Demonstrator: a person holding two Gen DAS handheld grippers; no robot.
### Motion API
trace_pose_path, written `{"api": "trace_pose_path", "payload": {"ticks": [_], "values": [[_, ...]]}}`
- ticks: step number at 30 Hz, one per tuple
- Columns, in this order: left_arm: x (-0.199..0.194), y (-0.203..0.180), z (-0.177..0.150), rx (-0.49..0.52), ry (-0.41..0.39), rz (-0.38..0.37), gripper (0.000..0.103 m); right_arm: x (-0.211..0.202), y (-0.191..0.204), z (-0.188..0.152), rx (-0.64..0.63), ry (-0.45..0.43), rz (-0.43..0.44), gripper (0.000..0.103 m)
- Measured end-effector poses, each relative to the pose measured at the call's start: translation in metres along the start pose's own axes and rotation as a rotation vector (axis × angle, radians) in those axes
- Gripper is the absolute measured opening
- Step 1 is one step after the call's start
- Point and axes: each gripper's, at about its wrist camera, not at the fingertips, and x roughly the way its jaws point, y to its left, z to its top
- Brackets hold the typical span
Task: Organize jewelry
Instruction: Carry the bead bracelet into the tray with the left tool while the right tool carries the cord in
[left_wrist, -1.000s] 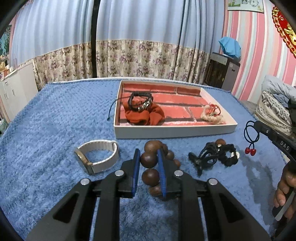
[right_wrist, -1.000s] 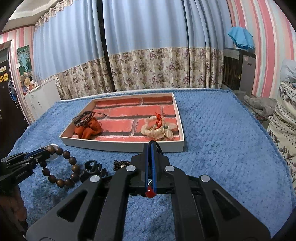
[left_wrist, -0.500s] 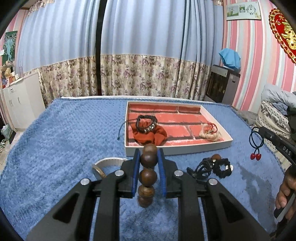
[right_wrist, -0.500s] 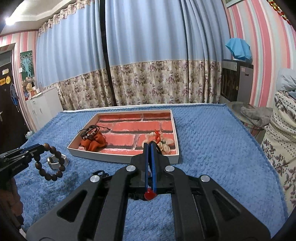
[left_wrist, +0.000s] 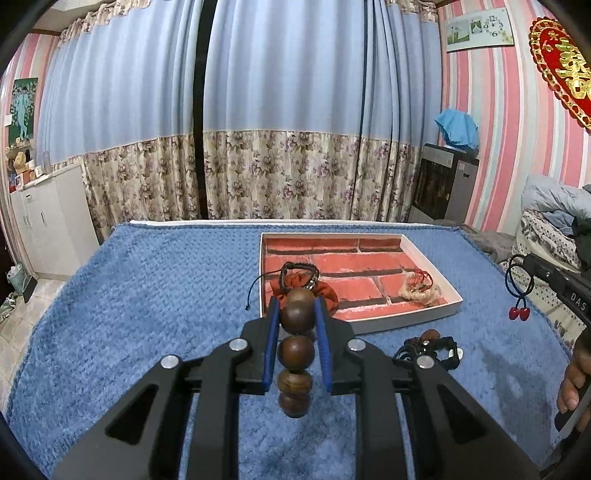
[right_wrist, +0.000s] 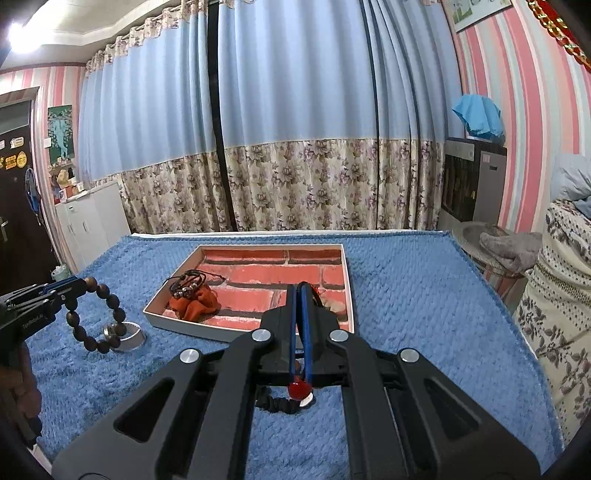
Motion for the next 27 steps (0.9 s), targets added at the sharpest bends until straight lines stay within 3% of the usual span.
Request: {"api": "trace_pose_path", "payload": {"ticks": [12,27], "values": [[0.001,0.001,0.014,0.017,-0.026,0.005,0.019,0.000,0.002,0.015,-0.011,-0.029,0.016,0.004],[0.028,0.010,0.032,0.018,-0.036,-0.013,0.019,0.020,0.003,0.031,-0.007,-0.044,0.028,0.004]]}}
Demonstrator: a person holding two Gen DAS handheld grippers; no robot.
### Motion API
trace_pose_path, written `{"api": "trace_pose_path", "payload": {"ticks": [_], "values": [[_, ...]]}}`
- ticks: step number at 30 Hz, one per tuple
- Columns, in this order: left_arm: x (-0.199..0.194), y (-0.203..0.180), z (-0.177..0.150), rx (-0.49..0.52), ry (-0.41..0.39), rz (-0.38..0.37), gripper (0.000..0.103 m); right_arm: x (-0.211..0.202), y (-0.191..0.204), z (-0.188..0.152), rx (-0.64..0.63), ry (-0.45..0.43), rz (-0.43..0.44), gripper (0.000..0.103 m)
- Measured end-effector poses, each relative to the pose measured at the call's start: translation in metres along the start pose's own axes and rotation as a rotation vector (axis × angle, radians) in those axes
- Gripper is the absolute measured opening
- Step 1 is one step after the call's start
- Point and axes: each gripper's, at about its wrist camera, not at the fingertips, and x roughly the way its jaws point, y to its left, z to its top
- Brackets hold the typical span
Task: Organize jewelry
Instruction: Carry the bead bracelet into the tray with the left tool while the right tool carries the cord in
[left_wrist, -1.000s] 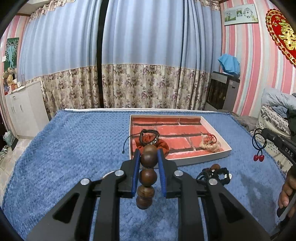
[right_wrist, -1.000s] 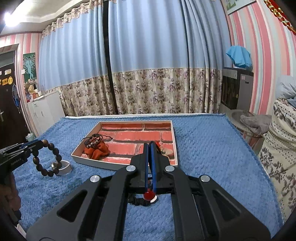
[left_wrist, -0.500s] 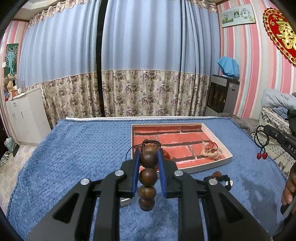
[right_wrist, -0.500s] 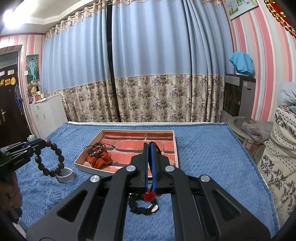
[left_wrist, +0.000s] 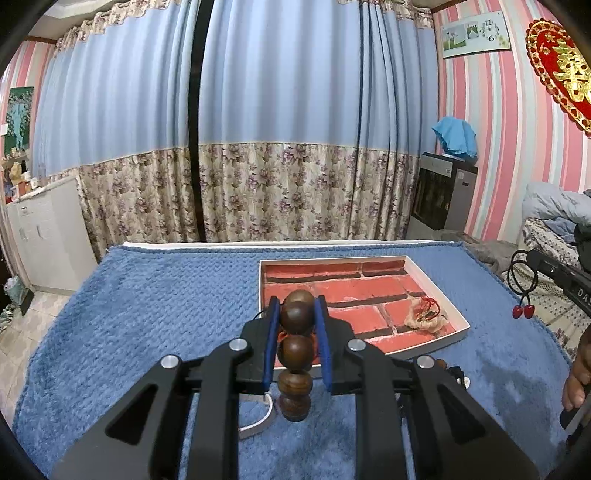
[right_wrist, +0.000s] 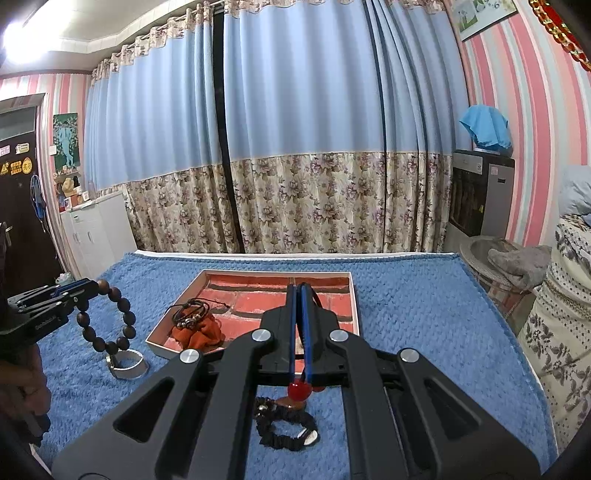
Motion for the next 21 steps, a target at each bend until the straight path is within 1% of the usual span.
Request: {"api": "trace_pose_path", "payload": {"ticks": [7,10,21], "values": [[0.018,0.000,0.004,0.004,0.001,-0.024,0.019,0.027,-0.004,0.003,0.011,0.017,0.011,0.004],[0.029,0.003,0.003,-0.003,0.014,-0.023,0.019,0.037,-0.006,0.000,0.018,0.025,0.015,0.004],[0.081,0.007,0.002,-0.009,0.059,-0.028,0.019,0.086,-0.017,-0.004,0.029,0.063,0.027,0.004]]}}
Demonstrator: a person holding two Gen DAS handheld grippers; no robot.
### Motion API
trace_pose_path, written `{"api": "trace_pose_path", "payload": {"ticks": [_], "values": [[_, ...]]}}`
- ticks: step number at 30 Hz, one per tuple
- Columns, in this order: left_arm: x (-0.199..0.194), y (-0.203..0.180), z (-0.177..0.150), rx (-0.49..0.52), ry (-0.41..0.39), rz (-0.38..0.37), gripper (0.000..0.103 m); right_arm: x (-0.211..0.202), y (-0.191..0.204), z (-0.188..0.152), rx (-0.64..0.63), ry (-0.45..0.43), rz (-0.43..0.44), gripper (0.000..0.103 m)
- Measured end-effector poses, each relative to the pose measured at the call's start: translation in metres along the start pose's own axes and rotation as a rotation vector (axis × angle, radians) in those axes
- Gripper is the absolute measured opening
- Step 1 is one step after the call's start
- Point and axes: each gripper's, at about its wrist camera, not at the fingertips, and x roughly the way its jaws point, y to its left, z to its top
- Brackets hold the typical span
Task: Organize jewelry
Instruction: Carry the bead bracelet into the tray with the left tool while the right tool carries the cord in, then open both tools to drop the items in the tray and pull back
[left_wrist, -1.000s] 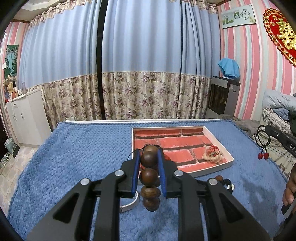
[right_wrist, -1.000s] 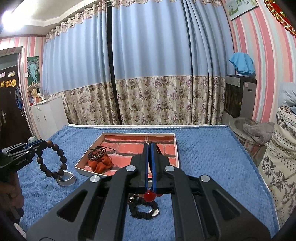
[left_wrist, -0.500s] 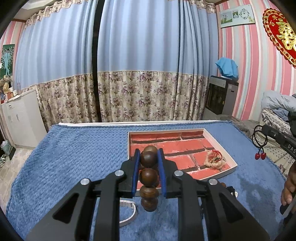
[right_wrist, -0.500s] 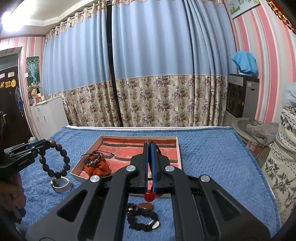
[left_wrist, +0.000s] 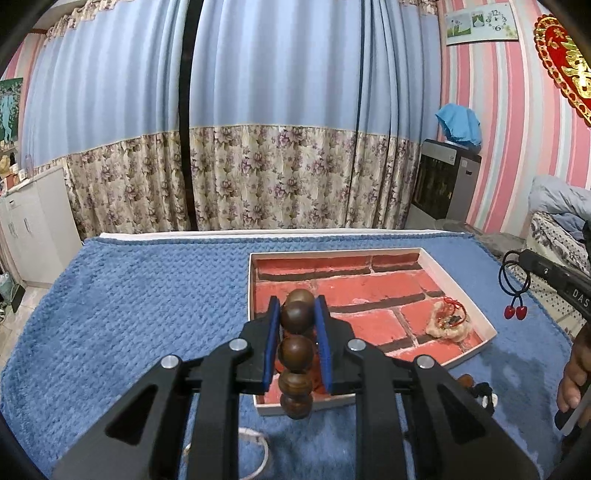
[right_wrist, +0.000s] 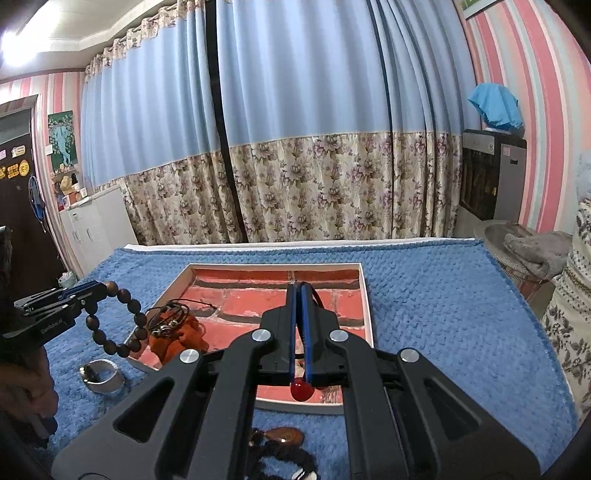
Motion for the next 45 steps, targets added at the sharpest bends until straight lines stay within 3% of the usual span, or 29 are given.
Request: {"api": "trace_pose_path", "payload": {"ticks": [21,31,32,33,35,45], "values": [[0.071,0.016,-0.020,-0.028,0.082,0.023,0.020,0.085,-0.029,-0.038,0.059,0.158,0.001,0.004],[0.085,0.016,-0.030,-0.023,0.127,0.026,0.029,0.101,-0.032,-0.051,0.074,0.192,0.006,0.005],[0.085,0.017,-0.030,-0.024,0.128,0.029,0.031,0.100,-0.032,-0.050,0.075,0.189,0.005,0.008],[0.085,0.018,-0.030,-0.028,0.125,0.033,0.033,0.101,-0.032,-0.051,0.077,0.186,0.003,0.016],[0.084,0.020,-0.030,-0.039,0.120,0.037,0.046,0.100,-0.034,-0.051,0.091,0.176,0.003,0.035],[0.058,0.021,-0.017,-0.049,0.064,0.042,0.053,0.073,-0.040,-0.034,0.126,0.098,0.018,0.047]]}}
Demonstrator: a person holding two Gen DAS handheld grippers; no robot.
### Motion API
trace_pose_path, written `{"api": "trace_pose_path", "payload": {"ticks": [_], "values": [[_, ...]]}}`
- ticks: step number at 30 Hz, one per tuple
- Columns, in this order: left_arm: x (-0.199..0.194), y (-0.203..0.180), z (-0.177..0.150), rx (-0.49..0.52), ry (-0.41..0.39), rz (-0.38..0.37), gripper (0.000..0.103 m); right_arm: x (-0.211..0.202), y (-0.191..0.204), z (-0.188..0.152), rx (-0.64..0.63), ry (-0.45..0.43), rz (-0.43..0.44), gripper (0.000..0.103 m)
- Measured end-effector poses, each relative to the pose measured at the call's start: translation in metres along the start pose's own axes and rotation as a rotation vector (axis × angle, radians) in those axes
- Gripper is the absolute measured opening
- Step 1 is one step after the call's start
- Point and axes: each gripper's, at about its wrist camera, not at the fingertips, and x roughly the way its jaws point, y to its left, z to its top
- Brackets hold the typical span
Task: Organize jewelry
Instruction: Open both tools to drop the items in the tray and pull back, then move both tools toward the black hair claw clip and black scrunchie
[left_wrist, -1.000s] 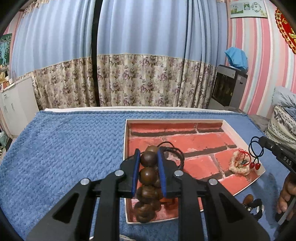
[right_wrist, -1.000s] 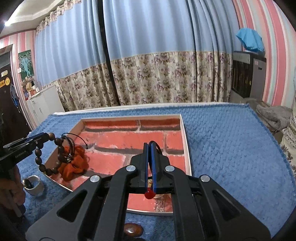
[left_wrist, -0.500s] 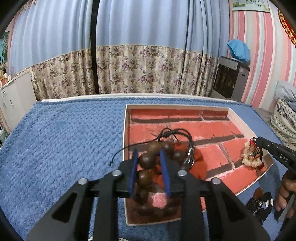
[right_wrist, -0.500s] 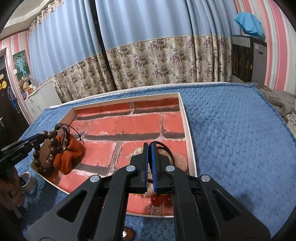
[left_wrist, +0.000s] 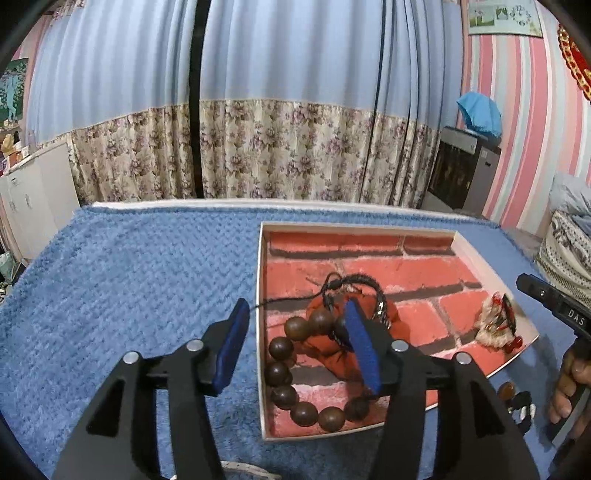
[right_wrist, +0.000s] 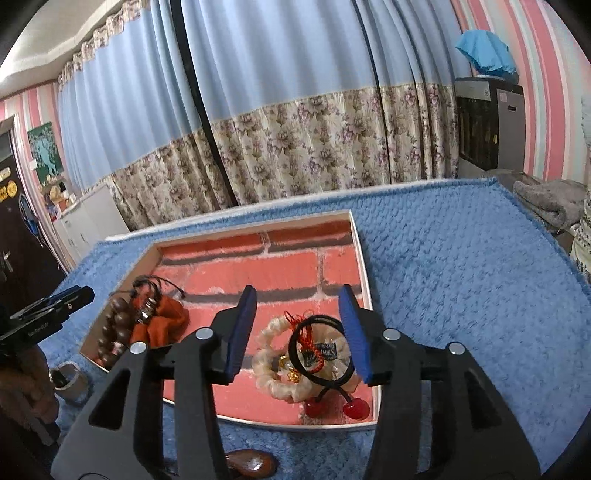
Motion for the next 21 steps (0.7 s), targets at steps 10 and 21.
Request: {"api": "trace_pose_path", "payload": {"ticks": [10,21], "values": [[-0.076,-0.008,0.006,0.053,-0.073,0.040,0.055,-0.066,0.006,0.011,-0.027,-0.077,-0.006,0.055],[-0.132,-0.026,-0.047,0.015,-0.085,0.085,0.069,-0.132,0.005,-0.043,-0.051,-0.044,-0.084,0.072]]}}
